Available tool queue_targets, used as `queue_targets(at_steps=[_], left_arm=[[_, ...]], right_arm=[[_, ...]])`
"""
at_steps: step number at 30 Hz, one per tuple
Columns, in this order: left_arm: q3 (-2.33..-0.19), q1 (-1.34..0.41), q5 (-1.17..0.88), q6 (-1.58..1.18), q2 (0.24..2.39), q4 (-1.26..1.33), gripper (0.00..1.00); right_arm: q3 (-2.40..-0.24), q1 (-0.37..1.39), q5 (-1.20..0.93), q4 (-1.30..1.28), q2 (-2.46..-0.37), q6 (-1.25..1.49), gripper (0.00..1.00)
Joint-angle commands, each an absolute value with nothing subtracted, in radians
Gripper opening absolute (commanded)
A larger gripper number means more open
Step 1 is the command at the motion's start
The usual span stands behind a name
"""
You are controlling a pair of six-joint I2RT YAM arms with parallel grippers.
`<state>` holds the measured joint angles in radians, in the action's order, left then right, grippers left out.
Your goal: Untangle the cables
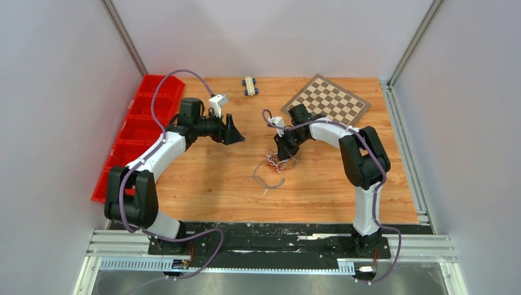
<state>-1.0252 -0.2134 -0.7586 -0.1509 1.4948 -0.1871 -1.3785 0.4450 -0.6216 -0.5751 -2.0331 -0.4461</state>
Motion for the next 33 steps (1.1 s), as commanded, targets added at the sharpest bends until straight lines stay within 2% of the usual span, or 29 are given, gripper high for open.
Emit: queue_targets(at_steps=[1,6,9,14,16,18,19,20,21,22,23,25,33], left_arm=[[-1.020,-0.209,-0.821,-0.093,1.435,-0.203,0.76],[-1.010,-0.229,-0.894,0.030,1.392,-0.176,0.87],[-1.031,-0.267,-0.901,0.065,1.408,-0.164,0.99],[-1.082,-0.331,-0.877,0.040,1.451,-0.084,1.00],[-1.107,-0.349,-0.876,0.012,1.475,-0.052,0.95],[-1.133,-0.361,-0.881,-0.032,1.498,-0.039,0.82],[-1.140,-0.362,-0.892,-0.056,1.504,-0.025,0.69],[-1.139,-0.362,-0.896,-0.066,1.502,-0.019,0.61],[-1.127,-0.363,-0.902,-0.076,1.490,-0.010,0.41],[-1.119,-0.363,-0.905,-0.076,1.481,-0.008,0.29],[-1.097,-0.362,-0.908,-0.064,1.455,-0.007,0.08],[-1.070,-0.361,-0.918,-0.031,1.419,-0.035,0.00],[-0.956,-0.274,-0.956,0.094,1.269,-0.226,0.00]], right_arm=[[-1.442,0.434,-0.723,-0.585,-1.936,-0.455,0.00],[-1.443,0.425,-0.904,-0.516,-1.776,-0.461,0.00],[-1.465,0.433,-0.943,-0.494,-1.749,-0.442,0.00],[-1.536,0.452,-1.002,-0.492,-1.758,-0.392,0.00],[-1.561,0.463,-1.013,-0.491,-1.757,-0.376,0.00],[-1.584,0.467,-1.013,-0.488,-1.756,-0.358,0.00],[-1.591,0.465,-1.007,-0.488,-1.757,-0.349,0.00],[-1.596,0.464,-0.998,-0.488,-1.756,-0.343,0.00],[-1.599,0.458,-0.989,-0.486,-1.754,-0.340,0.00],[-1.599,0.450,-0.978,-0.484,-1.751,-0.332,0.00],[-1.602,0.440,-0.969,-0.481,-1.750,-0.322,0.00],[-1.608,0.412,-0.940,-0.471,-1.750,-0.293,0.00],[-1.629,0.240,-0.816,-0.368,-1.743,-0.166,0.00]])
